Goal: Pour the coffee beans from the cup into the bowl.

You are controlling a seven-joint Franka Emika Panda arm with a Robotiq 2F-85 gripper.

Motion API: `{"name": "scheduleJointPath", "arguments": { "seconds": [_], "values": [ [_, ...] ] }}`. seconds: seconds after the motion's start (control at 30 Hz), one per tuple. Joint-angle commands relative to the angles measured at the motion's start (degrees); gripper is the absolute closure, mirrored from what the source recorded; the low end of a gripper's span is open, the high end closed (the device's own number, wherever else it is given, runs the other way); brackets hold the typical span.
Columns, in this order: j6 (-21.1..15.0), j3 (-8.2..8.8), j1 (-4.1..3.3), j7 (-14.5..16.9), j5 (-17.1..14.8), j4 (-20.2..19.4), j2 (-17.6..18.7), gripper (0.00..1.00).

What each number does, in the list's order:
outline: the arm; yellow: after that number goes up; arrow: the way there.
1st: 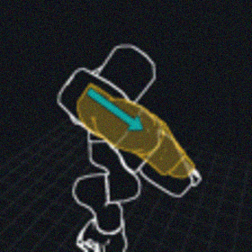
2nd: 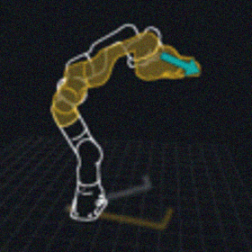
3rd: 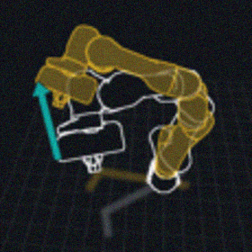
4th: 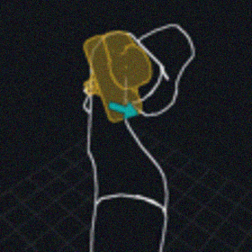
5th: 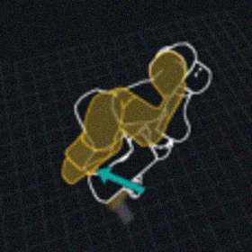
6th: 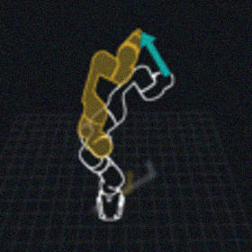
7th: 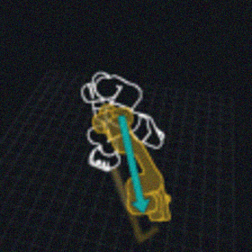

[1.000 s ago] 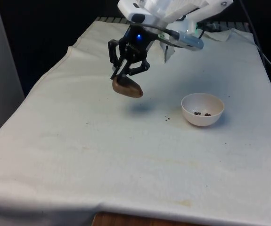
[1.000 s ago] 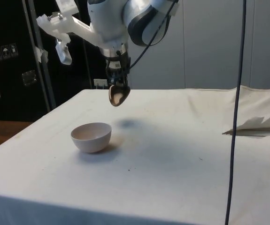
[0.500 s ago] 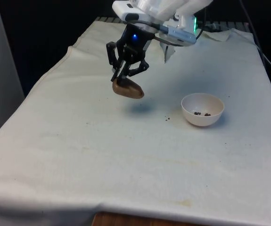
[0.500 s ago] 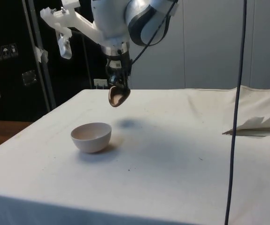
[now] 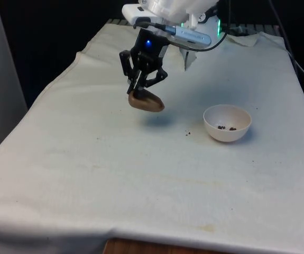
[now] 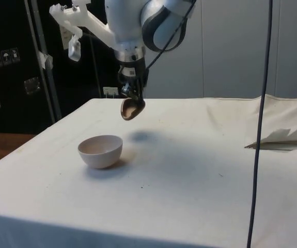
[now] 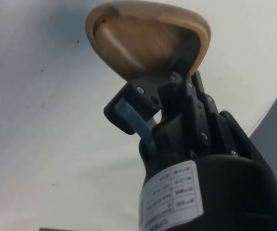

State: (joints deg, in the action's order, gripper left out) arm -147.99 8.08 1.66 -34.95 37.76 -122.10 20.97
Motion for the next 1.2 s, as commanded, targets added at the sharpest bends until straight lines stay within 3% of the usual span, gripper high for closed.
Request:
{"name": "scheduleJointPath", "arguments": {
  "seconds": [0.0, 0.2, 0.23, 0.27, 0.5, 0.53, 0.57, 0.6, 0.8, 0.83, 0.87, 1.03, 1.07, 1.1, 1.13, 1.17],
  "values": [
    [-1.15, -0.57, 0.74, 1.15, -1.55, -0.8, -0.23, 1.0],
    [-1.78, -0.46, 0.74, 2.75, -4.93, -1.43, -0.23, 1.0],
    [-0.74, 0.23, 0.0, 1.83, -3.84, -0.69, 0.0, 1.0],
    [-1.83, -0.46, 0.74, 2.92, -5.44, -1.49, -0.23, 1.0],
    [-2.46, -0.52, 0.63, 3.72, -9.4, -1.49, 0.57, 1.0],
    [-1.6, 0.17, 0.0, 3.04, -8.42, -1.15, 0.46, 1.0],
    [-2.58, -0.52, 0.63, 3.78, -9.91, -1.49, 0.69, 1.0],
    [-2.75, -0.63, 0.69, 3.84, -10.94, -1.49, 0.92, 1.0],
    [-3.04, -0.8, 0.69, 4.01, -14.27, -1.49, 1.6, 1.0],
    [-2.23, 0.06, 0.0, 3.27, -12.83, -1.15, 1.49, 1.0],
    [-3.09, -0.8, 0.69, 4.01, -14.73, -1.43, 1.66, 1.0],
    [-2.92, -0.8, 0.63, 4.07, -16.9, -1.49, 1.89, 1.0],
    [-2.86, -0.86, 0.57, 4.07, -17.7, -1.49, 2.01, 1.0],
    [-2.41, -0.06, -0.06, 3.38, -16.39, -1.15, 2.01, 1.0],
    [-2.86, -0.86, 0.57, 4.07, -18.05, -1.43, 2.06, 1.0],
    [-2.81, -0.86, 0.57, 4.13, -18.39, -1.43, 2.06, 1.0]
  ]
}}
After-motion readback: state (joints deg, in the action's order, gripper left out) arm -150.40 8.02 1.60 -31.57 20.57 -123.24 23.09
